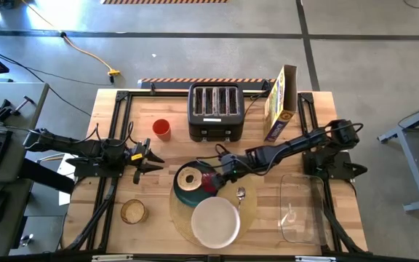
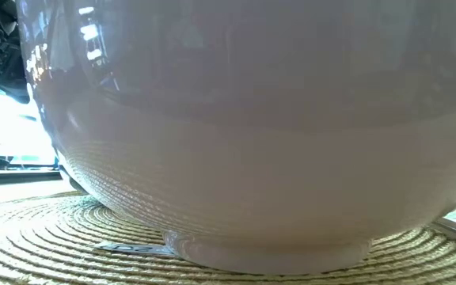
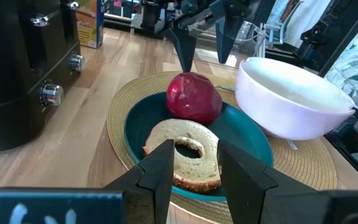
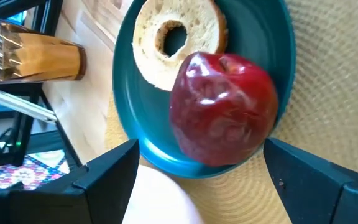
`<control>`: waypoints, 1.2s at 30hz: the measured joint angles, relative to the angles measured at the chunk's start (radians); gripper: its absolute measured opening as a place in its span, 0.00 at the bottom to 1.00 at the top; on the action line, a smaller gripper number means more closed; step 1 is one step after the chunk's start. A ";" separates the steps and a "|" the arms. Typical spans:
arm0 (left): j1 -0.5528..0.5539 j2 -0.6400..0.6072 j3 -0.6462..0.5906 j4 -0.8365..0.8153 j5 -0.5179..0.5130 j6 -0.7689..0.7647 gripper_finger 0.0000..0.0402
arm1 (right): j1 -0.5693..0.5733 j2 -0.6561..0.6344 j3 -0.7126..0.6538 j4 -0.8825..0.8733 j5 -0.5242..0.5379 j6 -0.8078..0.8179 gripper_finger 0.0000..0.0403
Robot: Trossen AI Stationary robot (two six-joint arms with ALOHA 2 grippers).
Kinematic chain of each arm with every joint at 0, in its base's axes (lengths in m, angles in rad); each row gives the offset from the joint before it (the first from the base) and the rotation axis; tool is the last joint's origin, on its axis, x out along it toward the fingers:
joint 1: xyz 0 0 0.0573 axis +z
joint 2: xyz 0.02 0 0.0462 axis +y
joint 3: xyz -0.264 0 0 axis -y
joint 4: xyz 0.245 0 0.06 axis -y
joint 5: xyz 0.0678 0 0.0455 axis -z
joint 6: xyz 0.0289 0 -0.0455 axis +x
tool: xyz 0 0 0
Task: Arrange a breakfast setting
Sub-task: Put the red apple on the green plate, then pour the cereal into the white bowl
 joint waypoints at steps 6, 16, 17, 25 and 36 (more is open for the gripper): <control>0.000 0.000 0.000 0.000 0.000 0.000 0.28 | -0.002 -0.008 0.000 -0.016 0.011 -0.069 0.80; 0.000 0.000 0.000 0.000 0.000 0.000 0.28 | -0.020 -0.063 -0.001 -0.071 0.075 -0.199 0.80; 0.000 0.000 0.000 0.000 0.000 0.000 0.28 | -0.020 -0.073 -0.001 -0.084 0.092 -0.204 0.80; 0.000 0.000 0.000 0.000 0.000 0.000 0.28 | 0.013 -0.168 -0.001 -0.263 0.237 -0.202 0.80; 0.000 0.000 0.000 0.000 0.000 0.000 0.28 | 0.138 -0.239 -0.001 -0.531 0.554 -0.001 0.80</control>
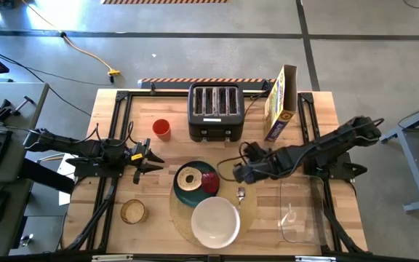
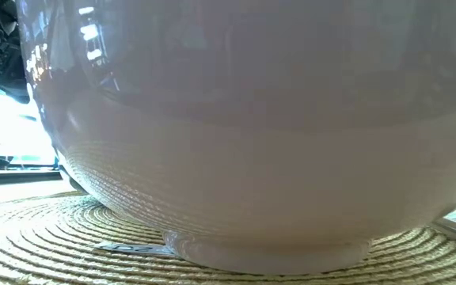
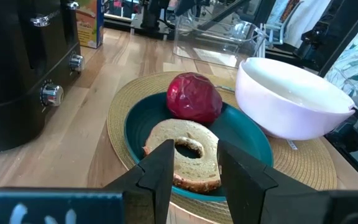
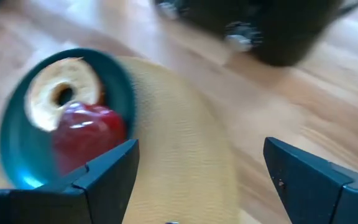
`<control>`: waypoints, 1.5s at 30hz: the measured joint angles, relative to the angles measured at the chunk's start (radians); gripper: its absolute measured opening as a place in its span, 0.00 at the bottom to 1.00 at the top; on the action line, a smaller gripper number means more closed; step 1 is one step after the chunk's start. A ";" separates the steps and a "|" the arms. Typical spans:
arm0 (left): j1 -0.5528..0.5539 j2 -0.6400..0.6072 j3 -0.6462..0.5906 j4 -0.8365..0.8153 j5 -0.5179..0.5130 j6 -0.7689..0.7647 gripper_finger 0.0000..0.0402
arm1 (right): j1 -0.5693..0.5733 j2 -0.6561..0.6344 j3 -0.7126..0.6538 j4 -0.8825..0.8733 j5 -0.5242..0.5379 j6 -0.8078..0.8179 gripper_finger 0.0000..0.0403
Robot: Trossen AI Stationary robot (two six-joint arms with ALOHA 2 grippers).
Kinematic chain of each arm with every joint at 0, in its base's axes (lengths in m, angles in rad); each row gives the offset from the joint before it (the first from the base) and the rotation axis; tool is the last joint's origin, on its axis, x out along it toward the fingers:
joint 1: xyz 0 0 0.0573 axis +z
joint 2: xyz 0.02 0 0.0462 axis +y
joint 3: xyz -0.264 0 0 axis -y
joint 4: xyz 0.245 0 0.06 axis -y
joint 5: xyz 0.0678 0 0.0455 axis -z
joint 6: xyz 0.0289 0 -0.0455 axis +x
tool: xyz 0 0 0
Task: Arrange a breakfast setting
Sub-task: Pour the cereal into the white bowl
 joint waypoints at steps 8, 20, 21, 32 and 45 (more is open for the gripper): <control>0.000 0.000 0.000 0.000 0.000 0.000 0.28 | 0.101 0.000 0.000 -0.240 0.207 0.306 0.80; 0.000 0.000 0.000 0.000 0.000 0.000 0.28 | 0.176 0.025 0.000 -0.480 0.326 0.658 0.80; 0.000 0.000 0.000 0.000 0.000 0.000 0.28 | 0.179 0.033 0.000 -0.498 0.328 0.687 0.80; 0.000 0.000 0.000 0.000 0.000 0.000 0.28 | 0.203 0.137 0.000 -0.672 0.377 0.945 0.85; 0.000 0.000 0.000 0.000 0.000 0.000 0.28 | 0.198 0.224 -0.001 -0.821 0.379 1.092 0.99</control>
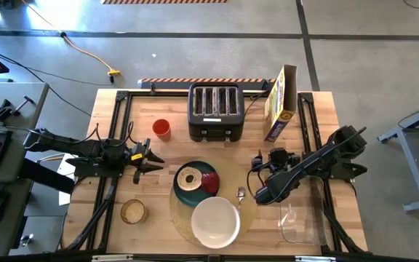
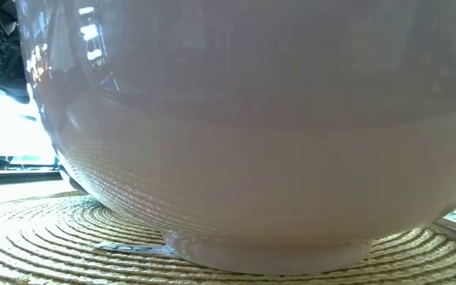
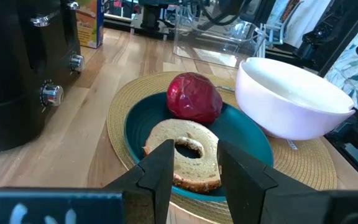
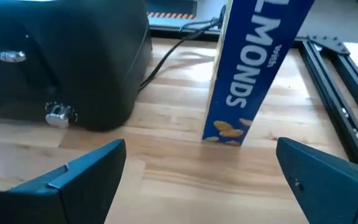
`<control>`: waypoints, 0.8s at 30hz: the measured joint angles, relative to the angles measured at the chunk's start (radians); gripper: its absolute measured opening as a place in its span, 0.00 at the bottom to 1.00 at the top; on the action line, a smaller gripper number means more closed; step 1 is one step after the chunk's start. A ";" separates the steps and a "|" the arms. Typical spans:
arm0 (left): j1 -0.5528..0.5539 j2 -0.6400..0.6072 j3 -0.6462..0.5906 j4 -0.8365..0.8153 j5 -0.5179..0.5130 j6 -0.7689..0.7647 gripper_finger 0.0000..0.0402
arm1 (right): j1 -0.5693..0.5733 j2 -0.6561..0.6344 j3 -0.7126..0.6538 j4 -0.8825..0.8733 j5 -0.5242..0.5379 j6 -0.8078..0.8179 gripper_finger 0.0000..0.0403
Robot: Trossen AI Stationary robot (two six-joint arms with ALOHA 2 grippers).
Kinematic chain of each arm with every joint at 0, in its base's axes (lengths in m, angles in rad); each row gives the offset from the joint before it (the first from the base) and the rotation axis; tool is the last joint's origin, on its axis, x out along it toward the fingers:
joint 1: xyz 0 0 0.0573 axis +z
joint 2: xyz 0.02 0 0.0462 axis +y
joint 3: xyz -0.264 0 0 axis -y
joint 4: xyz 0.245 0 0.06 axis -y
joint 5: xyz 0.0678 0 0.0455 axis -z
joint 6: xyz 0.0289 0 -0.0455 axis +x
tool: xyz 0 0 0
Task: Arrange a breakfast setting
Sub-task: Pour the cereal into the white bowl
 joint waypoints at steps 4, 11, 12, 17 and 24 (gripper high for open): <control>0.000 0.000 0.000 0.000 0.000 0.000 0.28 | -0.012 0.001 -0.071 0.055 0.052 0.026 0.99; 0.000 0.000 0.000 0.000 0.000 0.000 0.28 | -0.041 0.002 -0.258 0.311 0.109 0.020 0.99; 0.000 0.000 0.000 0.000 0.000 0.000 0.28 | -0.045 0.002 -0.273 0.331 0.114 0.017 0.99; 0.000 0.000 0.000 0.000 0.000 0.000 0.28 | -0.064 0.002 -0.314 0.357 0.133 0.014 0.99; 0.000 0.000 0.000 0.000 0.000 0.000 0.28 | -0.129 0.002 -0.398 0.456 0.201 -0.008 0.99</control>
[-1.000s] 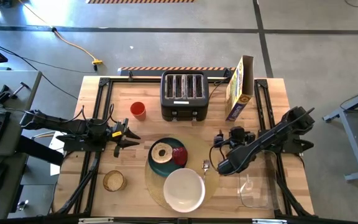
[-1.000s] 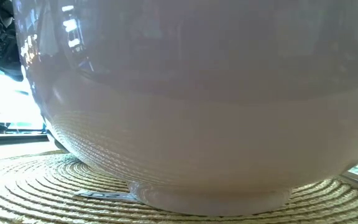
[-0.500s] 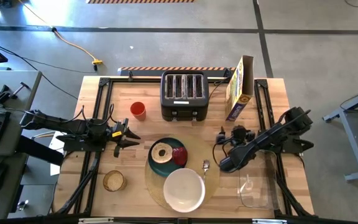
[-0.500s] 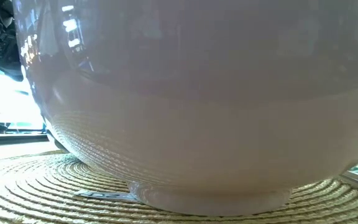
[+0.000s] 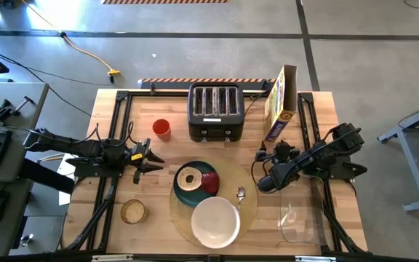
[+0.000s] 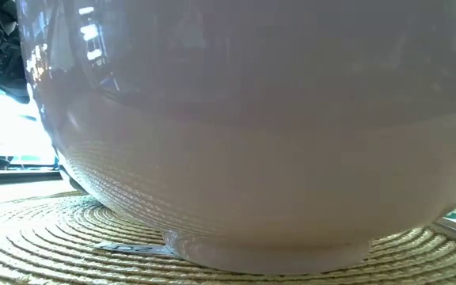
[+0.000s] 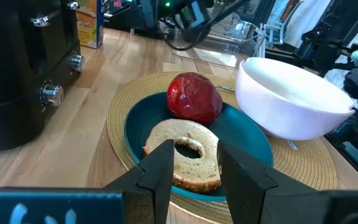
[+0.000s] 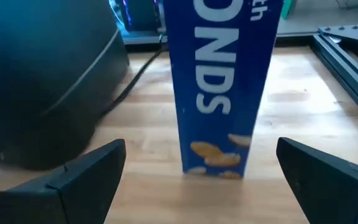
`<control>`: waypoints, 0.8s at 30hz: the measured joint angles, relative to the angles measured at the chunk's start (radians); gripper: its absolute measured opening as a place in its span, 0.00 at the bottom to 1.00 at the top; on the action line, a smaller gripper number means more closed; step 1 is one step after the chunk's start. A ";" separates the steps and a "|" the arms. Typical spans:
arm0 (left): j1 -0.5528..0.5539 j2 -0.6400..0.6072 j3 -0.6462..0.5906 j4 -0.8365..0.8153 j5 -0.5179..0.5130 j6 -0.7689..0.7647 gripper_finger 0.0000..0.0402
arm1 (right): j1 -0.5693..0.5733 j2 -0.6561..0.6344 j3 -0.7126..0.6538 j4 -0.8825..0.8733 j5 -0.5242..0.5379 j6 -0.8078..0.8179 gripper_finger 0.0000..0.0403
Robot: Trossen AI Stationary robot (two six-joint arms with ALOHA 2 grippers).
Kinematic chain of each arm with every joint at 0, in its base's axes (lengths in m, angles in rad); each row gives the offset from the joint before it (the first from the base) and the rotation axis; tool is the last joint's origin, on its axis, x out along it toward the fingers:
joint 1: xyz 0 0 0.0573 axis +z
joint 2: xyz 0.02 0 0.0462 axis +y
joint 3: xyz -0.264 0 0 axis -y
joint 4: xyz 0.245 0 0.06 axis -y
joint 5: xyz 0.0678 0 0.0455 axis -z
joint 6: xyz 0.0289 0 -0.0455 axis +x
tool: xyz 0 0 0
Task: Arrange a breakfast setting
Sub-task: Pour the cereal into the white bowl
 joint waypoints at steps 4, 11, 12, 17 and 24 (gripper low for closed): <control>0.000 0.000 0.000 0.000 0.000 0.000 0.28 | -0.053 0.000 -0.045 0.085 0.057 -0.056 0.99; 0.000 0.000 0.000 0.000 0.000 0.000 0.28 | -0.145 -0.003 -0.088 0.222 0.123 -0.163 0.99; 0.000 0.000 0.000 0.000 0.000 0.000 0.28 | -0.156 -0.004 -0.091 0.235 0.125 -0.183 0.99; 0.000 0.000 0.000 0.000 0.000 0.000 0.28 | -0.210 -0.002 -0.092 0.277 0.149 -0.262 0.99; 0.000 0.000 0.000 0.000 0.000 0.000 0.28 | -0.228 0.000 -0.093 0.324 0.150 -0.282 0.99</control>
